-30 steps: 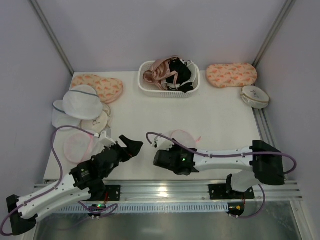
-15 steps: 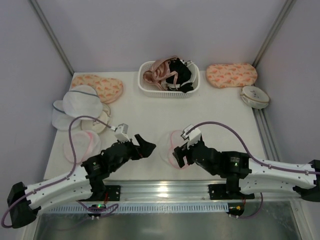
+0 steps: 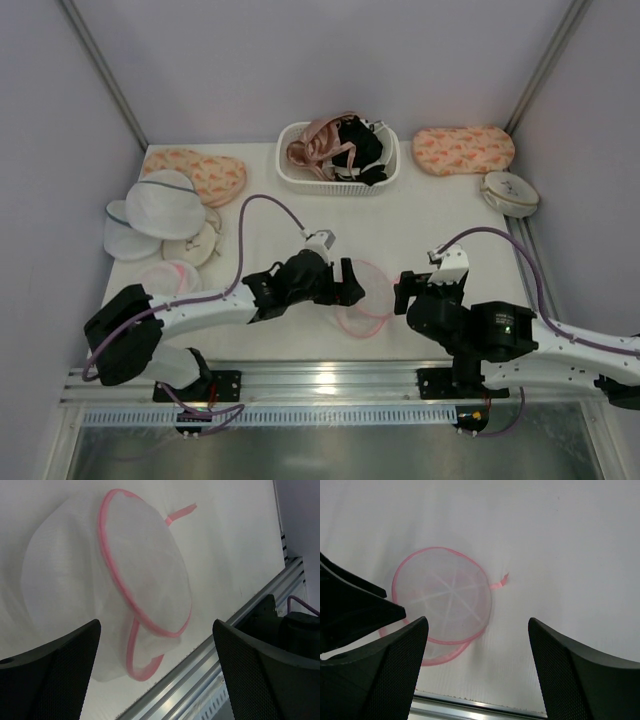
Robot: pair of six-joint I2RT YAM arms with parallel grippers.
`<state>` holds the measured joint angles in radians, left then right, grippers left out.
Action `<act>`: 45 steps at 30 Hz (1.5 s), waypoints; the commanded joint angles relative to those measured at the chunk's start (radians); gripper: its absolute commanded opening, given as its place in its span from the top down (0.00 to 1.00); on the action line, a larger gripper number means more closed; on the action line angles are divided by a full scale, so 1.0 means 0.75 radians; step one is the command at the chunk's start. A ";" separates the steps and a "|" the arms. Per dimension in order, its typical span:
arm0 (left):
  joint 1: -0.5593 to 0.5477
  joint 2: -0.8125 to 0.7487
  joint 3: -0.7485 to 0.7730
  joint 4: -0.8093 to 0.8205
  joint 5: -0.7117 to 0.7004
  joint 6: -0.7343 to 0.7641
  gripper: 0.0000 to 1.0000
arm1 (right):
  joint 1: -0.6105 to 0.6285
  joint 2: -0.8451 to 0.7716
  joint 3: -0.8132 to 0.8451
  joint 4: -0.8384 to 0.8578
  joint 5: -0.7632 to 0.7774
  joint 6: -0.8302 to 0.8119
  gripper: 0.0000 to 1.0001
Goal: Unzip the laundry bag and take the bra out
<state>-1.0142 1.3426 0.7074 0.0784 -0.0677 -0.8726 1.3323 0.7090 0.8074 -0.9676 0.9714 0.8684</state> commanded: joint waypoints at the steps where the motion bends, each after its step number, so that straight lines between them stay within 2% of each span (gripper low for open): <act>1: -0.004 0.134 0.141 -0.100 0.043 0.069 0.07 | -0.001 -0.043 -0.011 -0.047 0.073 0.114 0.16; 2: -0.002 0.159 0.151 -0.100 0.037 0.069 0.07 | 0.001 -0.047 -0.013 -0.047 0.073 0.112 0.16; 5: -0.004 0.241 0.163 -0.078 0.080 0.084 0.19 | -0.001 -0.049 -0.021 -0.033 0.067 0.102 0.17; 6: -0.004 0.279 0.183 -0.078 0.082 0.090 0.34 | -0.001 -0.049 -0.023 -0.033 0.069 0.102 0.17; 8: -0.002 0.310 0.204 -0.100 0.082 0.100 0.50 | 0.001 -0.049 -0.025 -0.033 0.067 0.100 0.18; 9: -0.002 0.321 0.210 -0.100 0.082 0.104 0.66 | 0.001 -0.051 -0.025 -0.033 0.067 0.100 0.18; 12: -0.002 0.325 0.208 -0.143 0.058 0.102 1.00 | 0.001 -0.068 -0.029 -0.037 0.063 0.100 0.20; 15: -0.002 0.280 0.200 -0.164 0.011 0.104 1.00 | -0.001 -0.090 -0.040 -0.033 0.061 0.094 0.21; 17: 0.002 0.213 0.190 -0.188 -0.098 0.104 1.00 | 0.001 -0.101 -0.044 -0.027 0.057 0.090 0.21; 19: 0.035 0.153 0.182 -0.239 -0.198 0.108 1.00 | 0.001 -0.105 -0.044 -0.011 0.049 0.075 0.21; 21: 0.098 0.075 0.176 -0.319 -0.206 0.104 1.00 | 0.001 -0.105 -0.046 -0.007 0.038 0.069 0.21; 27: 0.517 -0.127 0.112 -0.423 -0.214 0.098 1.00 | 0.001 -0.113 -0.048 0.020 0.028 0.037 0.21; 28: 0.625 -0.156 0.104 -0.446 -0.219 0.102 1.00 | 0.001 -0.117 -0.048 0.024 0.028 0.026 0.21; 35: 1.063 -0.301 0.032 -0.558 -0.198 0.096 1.00 | 0.001 -0.166 -0.058 0.065 0.024 -0.023 0.21; 40: 1.166 -0.428 -0.051 -0.638 -0.308 0.033 1.00 | 0.001 -0.178 -0.062 0.065 0.010 -0.031 0.21; 43: 1.174 -0.452 -0.082 -0.714 -0.298 0.002 1.00 | -0.001 -0.184 -0.060 0.065 0.008 -0.035 0.21; 45: 1.176 -0.481 -0.113 -0.757 -0.266 -0.023 0.95 | 0.001 -0.195 -0.062 0.063 0.010 -0.031 0.21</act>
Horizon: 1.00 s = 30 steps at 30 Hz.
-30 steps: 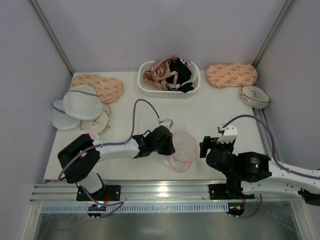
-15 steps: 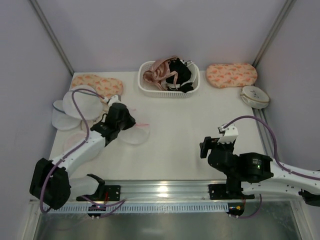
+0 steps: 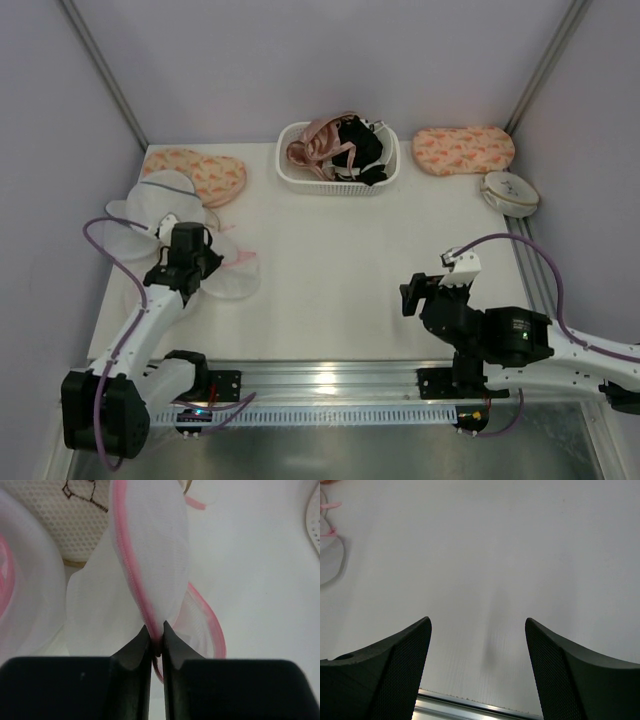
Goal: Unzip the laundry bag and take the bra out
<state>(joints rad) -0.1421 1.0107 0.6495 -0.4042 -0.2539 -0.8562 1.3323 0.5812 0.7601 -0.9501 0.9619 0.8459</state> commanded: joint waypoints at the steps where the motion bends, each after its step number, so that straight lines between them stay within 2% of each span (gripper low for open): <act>1: 0.012 -0.053 -0.052 -0.120 0.023 -0.053 0.88 | -0.001 -0.028 0.001 0.038 0.024 0.003 0.21; 3: 0.012 -0.106 -0.095 -0.124 0.060 -0.065 0.71 | -0.001 -0.053 -0.001 0.031 0.035 0.021 0.20; 4: 0.012 -0.122 -0.103 -0.130 0.072 -0.067 0.58 | 0.001 -0.059 -0.003 0.029 0.037 0.030 0.20; 6: 0.012 -0.171 -0.117 -0.152 0.091 -0.073 0.48 | -0.001 -0.079 -0.007 0.029 0.039 0.038 0.20; 7: 0.012 -0.188 -0.119 -0.185 0.089 -0.087 0.37 | 0.001 -0.084 -0.007 0.027 0.039 0.038 0.20; 9: 0.012 -0.241 -0.109 -0.224 0.087 -0.094 0.30 | -0.001 -0.092 -0.005 0.011 0.047 0.052 0.20; 10: 0.012 -0.259 -0.105 -0.252 0.087 -0.100 0.24 | 0.001 -0.092 -0.005 0.007 0.051 0.058 0.20; 14: 0.012 -0.347 -0.079 -0.300 0.173 -0.112 0.16 | 0.001 -0.090 -0.003 -0.001 0.059 0.075 0.19; 15: 0.012 -0.394 -0.074 -0.296 0.248 -0.112 0.15 | -0.001 -0.090 -0.005 -0.003 0.079 0.079 0.19; 16: 0.009 -0.421 -0.080 -0.283 0.283 -0.110 0.08 | 0.001 -0.090 -0.003 -0.007 0.096 0.091 0.19; 18: 0.012 -0.492 -0.085 -0.241 0.436 -0.088 0.02 | -0.001 -0.088 -0.001 -0.026 0.145 0.136 0.19; 21: 0.009 -0.558 -0.093 -0.151 0.641 -0.073 0.01 | -0.001 -0.078 0.001 0.005 0.149 0.138 0.16; 24: -0.003 -0.572 -0.123 -0.012 0.812 -0.069 0.01 | -0.001 -0.043 -0.021 0.219 0.058 -0.086 0.07; 28: -0.052 -0.548 -0.162 0.140 0.970 -0.037 0.01 | -0.007 0.110 -0.015 0.411 -0.096 -0.177 0.03; 30: -0.127 -0.542 -0.173 0.250 0.981 -0.034 0.00 | -0.032 0.156 -0.023 0.505 -0.190 -0.262 0.02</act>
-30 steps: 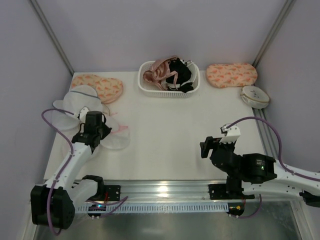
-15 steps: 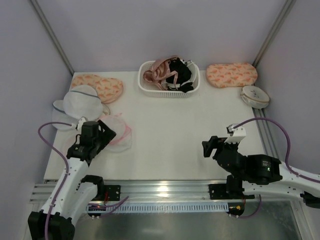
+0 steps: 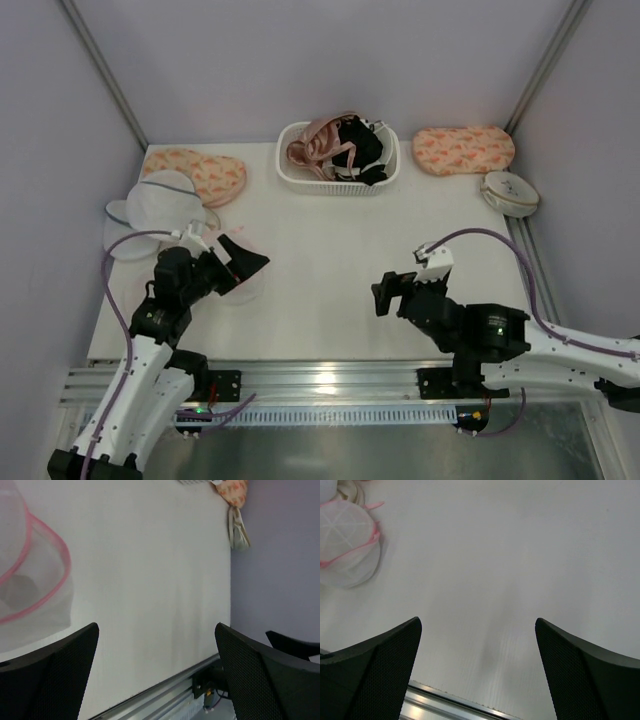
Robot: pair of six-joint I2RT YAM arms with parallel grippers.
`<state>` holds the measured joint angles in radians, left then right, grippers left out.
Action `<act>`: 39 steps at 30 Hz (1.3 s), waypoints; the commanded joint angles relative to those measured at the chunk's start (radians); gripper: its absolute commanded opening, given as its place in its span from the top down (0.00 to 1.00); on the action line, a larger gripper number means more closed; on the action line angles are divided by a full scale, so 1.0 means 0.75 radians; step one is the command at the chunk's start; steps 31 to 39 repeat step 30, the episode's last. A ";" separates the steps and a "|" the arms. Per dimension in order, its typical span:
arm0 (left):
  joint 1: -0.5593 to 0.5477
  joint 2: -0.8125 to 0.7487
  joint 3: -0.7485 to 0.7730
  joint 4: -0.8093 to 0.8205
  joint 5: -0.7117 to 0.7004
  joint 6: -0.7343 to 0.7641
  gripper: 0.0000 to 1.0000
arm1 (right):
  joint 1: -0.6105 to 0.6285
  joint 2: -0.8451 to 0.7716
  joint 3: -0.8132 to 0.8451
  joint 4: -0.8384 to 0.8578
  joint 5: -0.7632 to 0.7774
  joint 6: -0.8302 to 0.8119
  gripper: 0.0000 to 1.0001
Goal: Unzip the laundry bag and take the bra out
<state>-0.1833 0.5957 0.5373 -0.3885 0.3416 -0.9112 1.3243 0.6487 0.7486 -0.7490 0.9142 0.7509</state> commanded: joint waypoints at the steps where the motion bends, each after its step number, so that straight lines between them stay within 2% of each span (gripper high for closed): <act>1: -0.103 0.020 -0.021 0.254 0.179 0.047 0.00 | -0.060 0.104 -0.012 0.323 -0.236 -0.154 0.02; 3: -0.199 0.048 -0.005 0.295 0.164 0.071 0.01 | -0.121 0.137 -0.029 0.403 -0.357 -0.187 0.01; 4: -0.230 0.061 0.003 0.307 0.148 0.080 0.01 | -0.202 0.151 -0.037 0.482 -0.421 -0.191 0.02; 6: -0.281 0.091 0.020 0.326 0.127 0.106 0.00 | -0.303 0.190 -0.080 0.561 -0.633 -0.204 0.02; 7: -0.312 0.095 0.020 0.336 0.125 0.110 0.00 | -0.409 0.203 -0.094 0.632 -0.695 -0.210 0.02; 10: -0.340 0.126 -0.015 0.430 0.185 0.096 0.01 | -0.585 0.278 -0.121 0.734 -0.952 -0.222 0.02; 11: -0.353 0.140 -0.027 0.454 0.197 0.088 0.00 | -0.725 0.311 -0.123 0.755 -1.028 -0.220 0.02; 12: -0.367 0.175 -0.037 0.475 0.195 0.086 0.01 | -0.794 0.382 -0.121 0.772 -1.172 -0.210 0.02; 15: -0.441 0.218 -0.056 0.508 0.179 0.090 0.01 | -0.986 0.474 -0.109 0.837 -1.313 -0.206 0.01; 19: -0.496 0.263 -0.080 0.587 0.170 0.098 0.01 | -1.101 0.485 -0.078 0.868 -1.333 -0.224 0.01; 26: -0.547 0.337 -0.074 0.677 0.164 0.090 0.01 | -1.105 0.475 0.063 0.741 -1.260 -0.293 0.00; 39: -0.572 0.384 -0.082 0.735 0.156 0.072 0.01 | -1.109 0.454 0.078 0.723 -1.252 -0.310 0.00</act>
